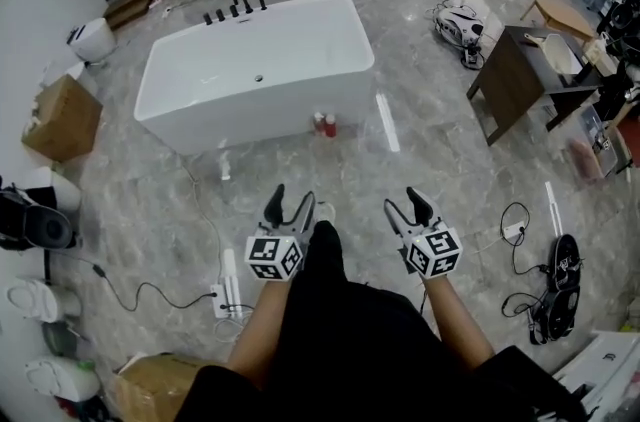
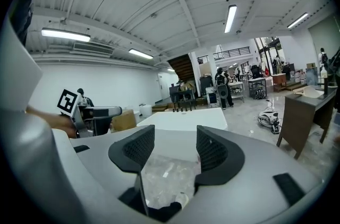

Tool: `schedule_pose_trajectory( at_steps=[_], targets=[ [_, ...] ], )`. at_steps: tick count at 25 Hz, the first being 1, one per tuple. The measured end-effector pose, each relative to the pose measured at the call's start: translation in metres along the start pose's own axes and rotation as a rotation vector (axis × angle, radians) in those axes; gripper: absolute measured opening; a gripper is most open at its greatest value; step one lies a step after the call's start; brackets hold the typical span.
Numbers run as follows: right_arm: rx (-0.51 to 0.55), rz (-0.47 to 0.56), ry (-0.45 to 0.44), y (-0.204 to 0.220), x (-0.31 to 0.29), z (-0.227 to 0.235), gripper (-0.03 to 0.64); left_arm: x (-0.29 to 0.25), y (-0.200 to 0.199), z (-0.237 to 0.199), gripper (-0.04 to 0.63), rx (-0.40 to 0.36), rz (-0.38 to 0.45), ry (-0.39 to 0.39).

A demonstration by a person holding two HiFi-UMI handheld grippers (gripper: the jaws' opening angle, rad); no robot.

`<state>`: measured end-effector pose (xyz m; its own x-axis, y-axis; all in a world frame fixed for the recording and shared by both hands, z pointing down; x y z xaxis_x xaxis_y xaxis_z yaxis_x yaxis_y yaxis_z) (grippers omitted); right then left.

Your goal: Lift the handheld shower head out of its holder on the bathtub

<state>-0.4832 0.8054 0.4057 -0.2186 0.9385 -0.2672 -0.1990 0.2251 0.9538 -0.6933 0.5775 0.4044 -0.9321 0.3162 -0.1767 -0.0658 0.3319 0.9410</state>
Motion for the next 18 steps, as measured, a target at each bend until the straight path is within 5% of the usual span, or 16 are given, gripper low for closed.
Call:
schedule_pose_trajectory(
  at_steps=[18],
  targets=[
    [0.029, -0.074, 0.038, -0.071, -0.207, 0.089, 0.221, -0.213, -0.064, -0.117, 0.275, 0.015, -0.042, 0.083]
  ],
)
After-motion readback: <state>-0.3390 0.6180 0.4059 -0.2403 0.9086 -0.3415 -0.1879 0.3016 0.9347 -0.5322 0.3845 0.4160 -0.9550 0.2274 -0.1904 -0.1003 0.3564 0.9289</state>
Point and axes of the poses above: the fingertips, and each gripper's own axes: x backward along the fingers, z to its right, y out of its underside, the point moved 9 cm from there along x, backward along the fingers, and after that the axes turned 3 degrees about x, right-handed, at the moved point
